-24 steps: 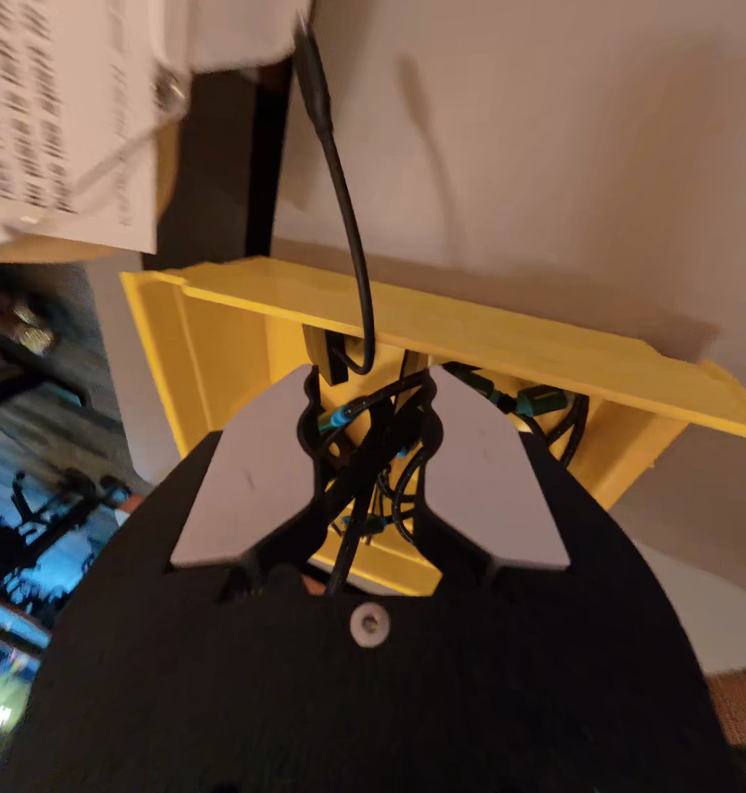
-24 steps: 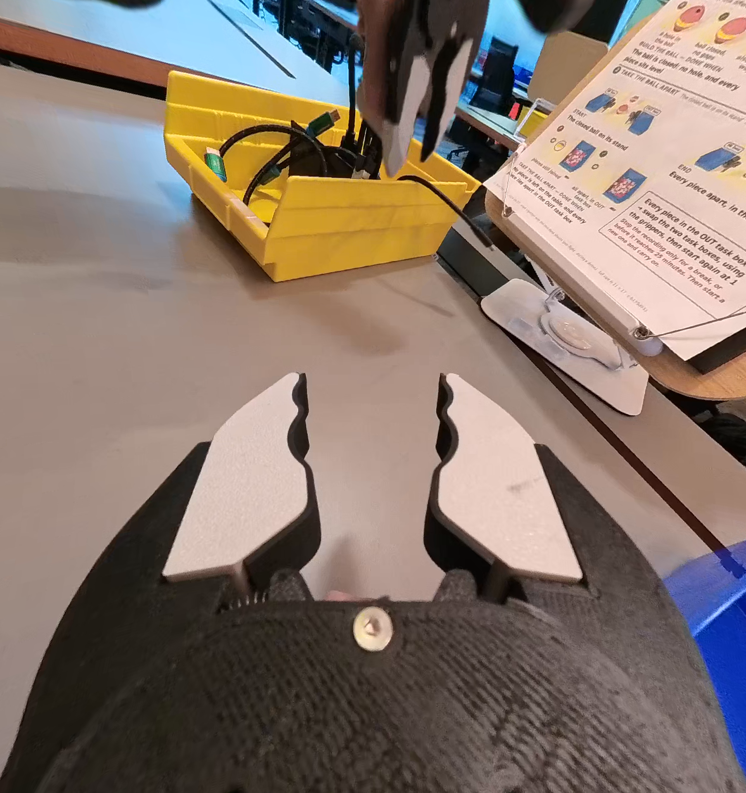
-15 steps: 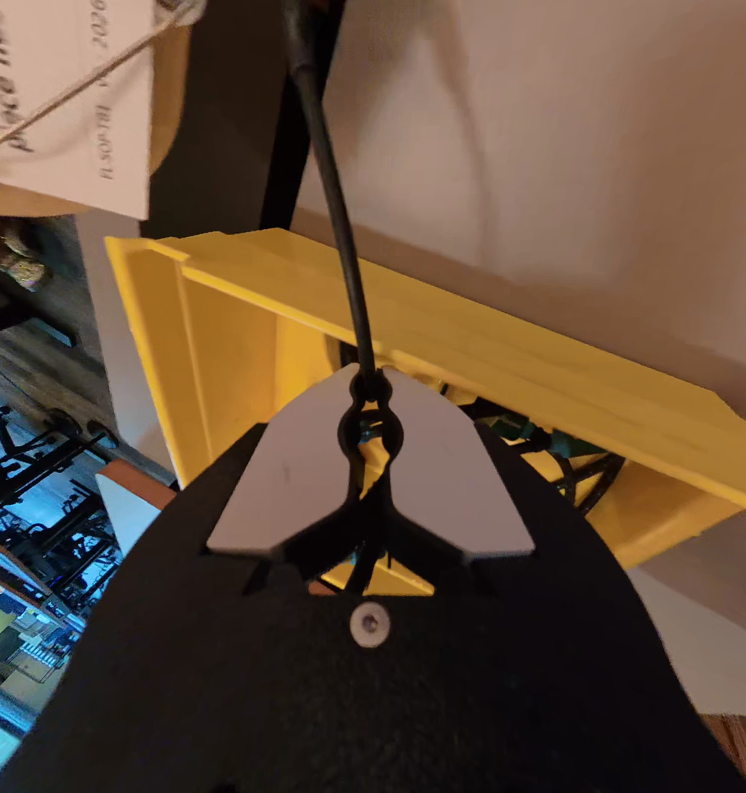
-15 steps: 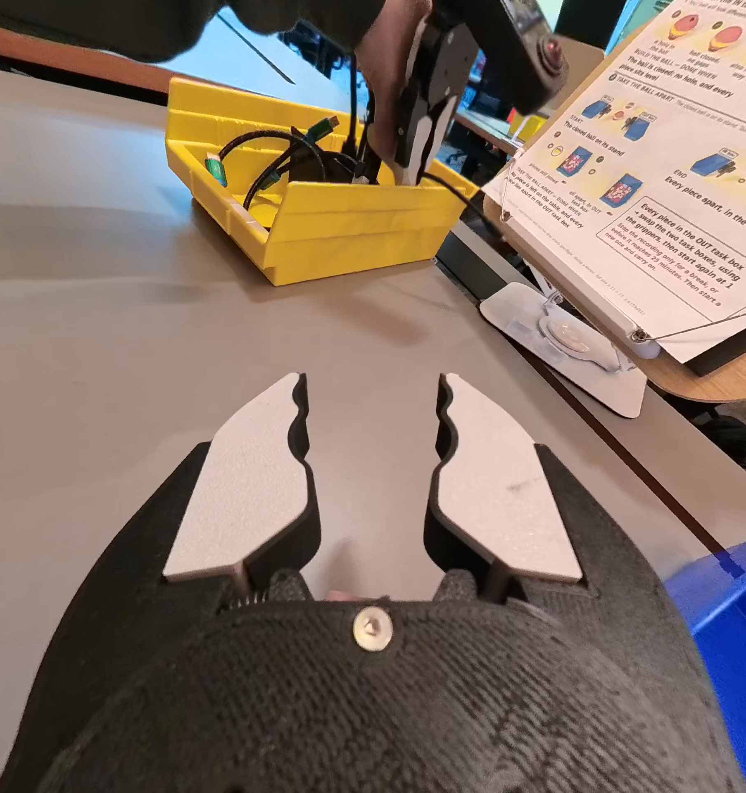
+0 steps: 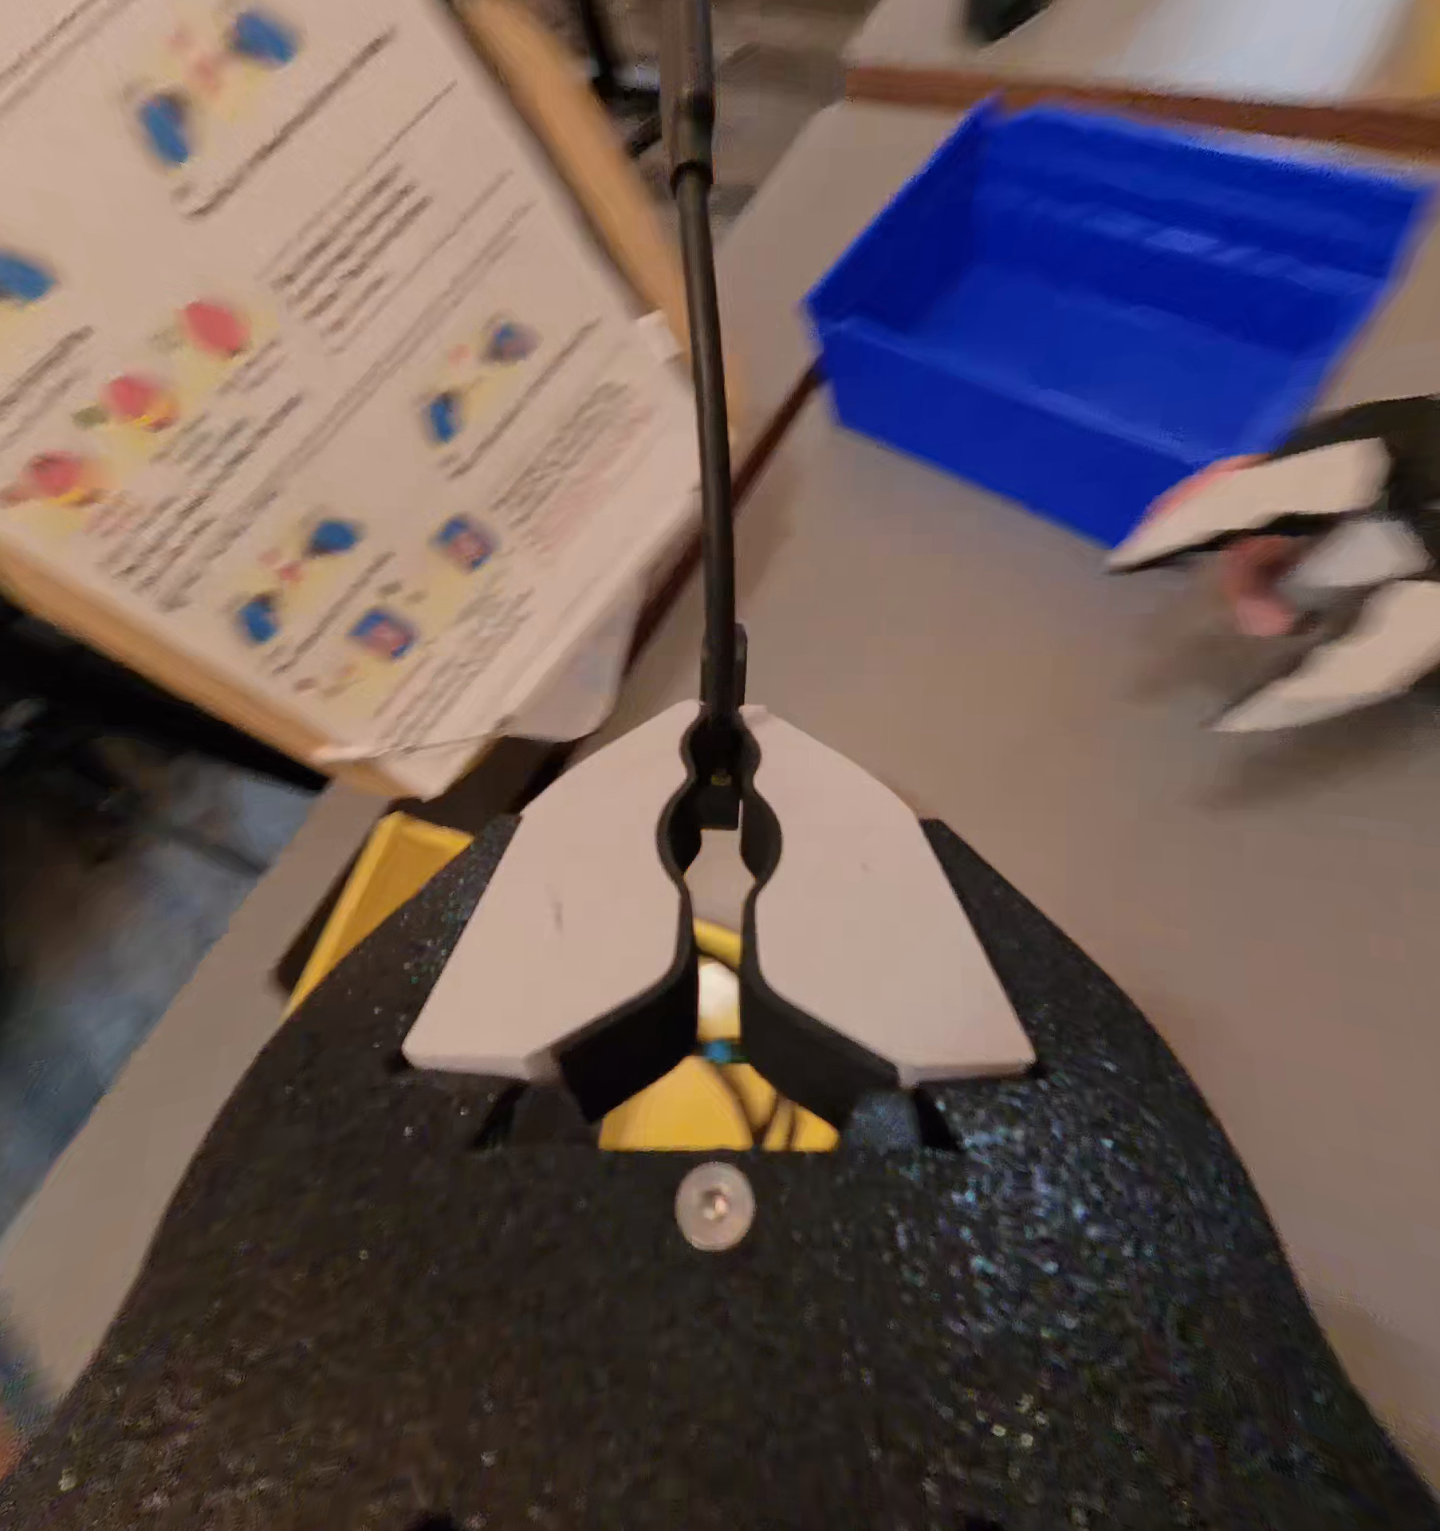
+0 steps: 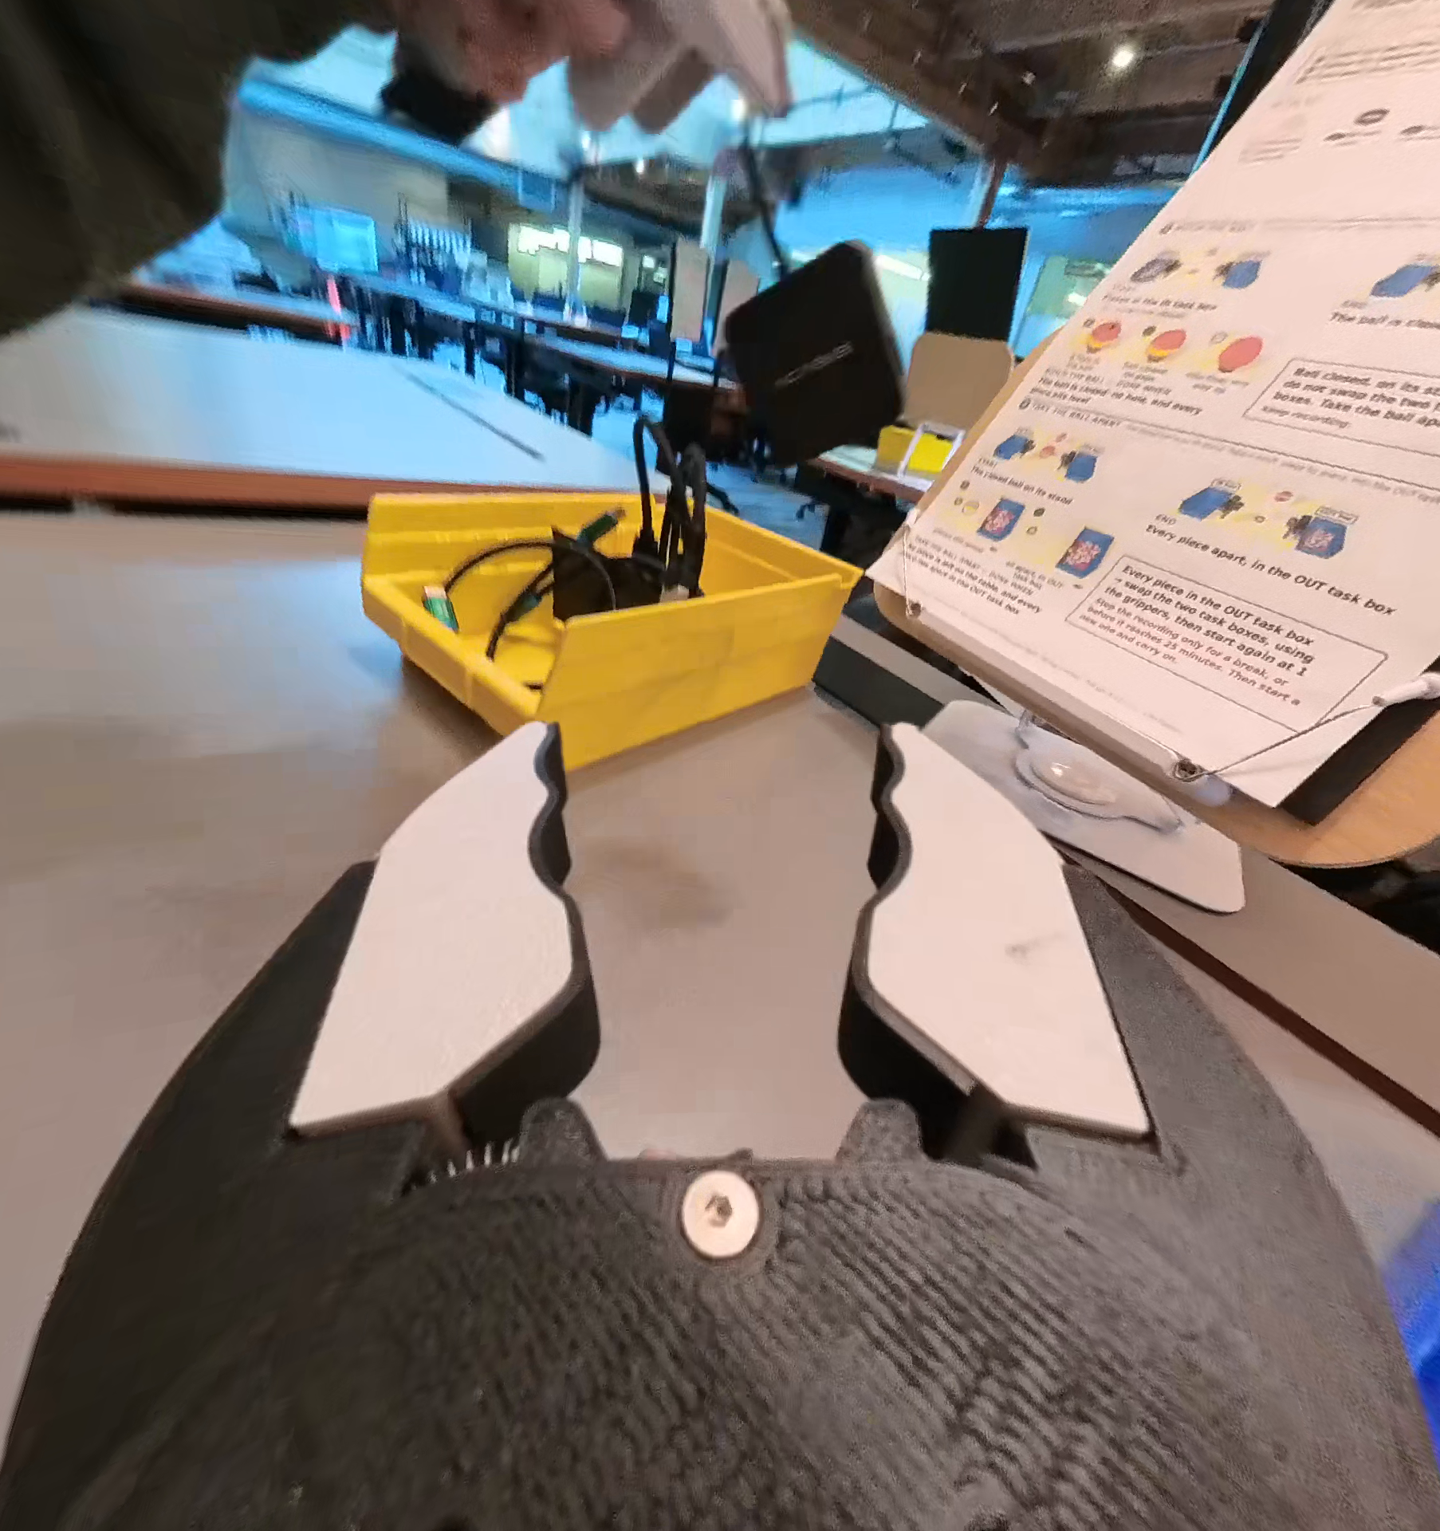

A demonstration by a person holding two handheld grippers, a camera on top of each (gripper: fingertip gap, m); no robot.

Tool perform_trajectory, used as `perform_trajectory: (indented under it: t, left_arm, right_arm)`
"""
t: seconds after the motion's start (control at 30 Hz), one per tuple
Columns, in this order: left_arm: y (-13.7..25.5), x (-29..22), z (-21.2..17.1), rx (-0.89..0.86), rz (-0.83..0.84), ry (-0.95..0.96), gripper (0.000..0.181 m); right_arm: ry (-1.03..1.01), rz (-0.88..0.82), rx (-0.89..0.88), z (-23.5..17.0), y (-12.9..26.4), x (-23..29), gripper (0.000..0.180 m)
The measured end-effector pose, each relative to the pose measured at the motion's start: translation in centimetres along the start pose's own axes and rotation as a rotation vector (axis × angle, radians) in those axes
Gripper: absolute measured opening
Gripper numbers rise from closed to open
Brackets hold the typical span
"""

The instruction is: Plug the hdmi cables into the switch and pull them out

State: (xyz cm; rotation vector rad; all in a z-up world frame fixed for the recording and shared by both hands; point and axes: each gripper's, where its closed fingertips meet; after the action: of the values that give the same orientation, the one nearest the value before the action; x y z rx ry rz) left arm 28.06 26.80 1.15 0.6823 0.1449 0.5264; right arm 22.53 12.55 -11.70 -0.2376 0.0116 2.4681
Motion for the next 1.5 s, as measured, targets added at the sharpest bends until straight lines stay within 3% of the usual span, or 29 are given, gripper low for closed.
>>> perform_trajectory:
  t: [0.03, 0.17, 0.3, 0.47, 0.57, 0.6, 0.63, 0.67, 0.87, 1.0, 1.07, 1.27, 1.33, 1.43, 1.5]
  left_arm:
    - [-0.3, -2.4, 0.4, -0.036, -0.074, -0.013, 0.003]
    - [-1.2, -11.2, 1.0, -0.183, -0.342, -0.105, 0.003]
    - [-1.6, -17.4, 0.9, -0.309, -0.516, -0.155, 0.003]
    - [-2.2, -21.4, 1.2, -0.373, -0.586, -0.178, 0.003]
    - [-2.5, -23.0, 1.2, -0.375, -0.608, -0.185, 0.003]
    - [-2.5, -23.4, 1.2, -0.375, -0.605, -0.181, 0.003]
    - [-2.5, -23.7, 1.4, -0.381, -0.599, -0.176, 0.003]
    - [-2.4, -23.8, 1.6, -0.39, -0.577, -0.172, 0.003]
    - [-2.6, -22.3, 1.0, -0.363, -0.314, -0.138, 0.005]
    - [-3.1, -21.7, -1.2, -0.233, -0.105, -0.121, 0.043]
    - [-3.2, -22.4, -1.5, -0.185, 0.02, -0.226, 0.05]
    - [-7.4, -25.7, -2.0, 0.077, 0.217, -0.828, 0.06]
    - [-8.5, -25.7, -1.8, 0.135, 0.27, -0.943, 0.061]
    - [-10.6, -26.3, -2.8, 0.212, 0.179, -0.994, 0.06]
    - [-11.6, -25.8, -3.9, 0.303, 0.16, -1.017, 0.071]
  right_arm:
    - [-0.041, 0.002, -0.017, 0.5, 0.2, 0.1, 0.076]
    - [-0.127, 0.087, -0.066, 2.6, 1.9, 2.0, 0.089]
    - [-0.119, 0.104, -0.081, 3.6, 3.8, 4.0, 0.089]
    - [-0.147, 0.229, -0.179, 5.2, 7.3, 7.3, 0.049]
    - [-0.118, 0.235, -0.183, 5.4, 8.3, 8.1, 0.043]
    - [-0.115, 0.23, -0.192, 5.7, 8.6, 8.1, 0.033]
    - [-0.114, 0.244, -0.2, 6.0, 9.1, 8.3, 0.018]
    - [-0.125, 0.278, -0.205, 6.4, 9.6, 8.7, 0.014]
    - [-0.346, 0.35, -0.09, 7.6, 10.6, 8.0, 0.014]
    - [-0.548, 0.426, 0.028, 7.0, 11.4, 6.2, 0.014]
    - [-0.652, 0.397, 0.069, 6.6, 11.4, 4.4, 0.014]
    - [-0.83, 0.578, 0.122, 6.6, 12.5, 3.9, 0.014]
    - [-0.781, 0.585, 0.19, 5.3, 12.5, 4.4, 0.014]
    - [-0.77, 0.625, 0.23, 4.6, 12.7, 4.9, 0.014]
    - [-0.79, 0.677, 0.243, 4.7, 13.0, 5.4, 0.014]
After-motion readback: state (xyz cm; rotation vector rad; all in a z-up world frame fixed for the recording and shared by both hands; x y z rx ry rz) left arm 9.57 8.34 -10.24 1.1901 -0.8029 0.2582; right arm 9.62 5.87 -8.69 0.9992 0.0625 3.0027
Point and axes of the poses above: each gripper's, where its closed fingertips meet, y back along the fingers, z out of its top, x = y × z across the jaws, and after that the axes turned 15 degrees about -z, right-handed
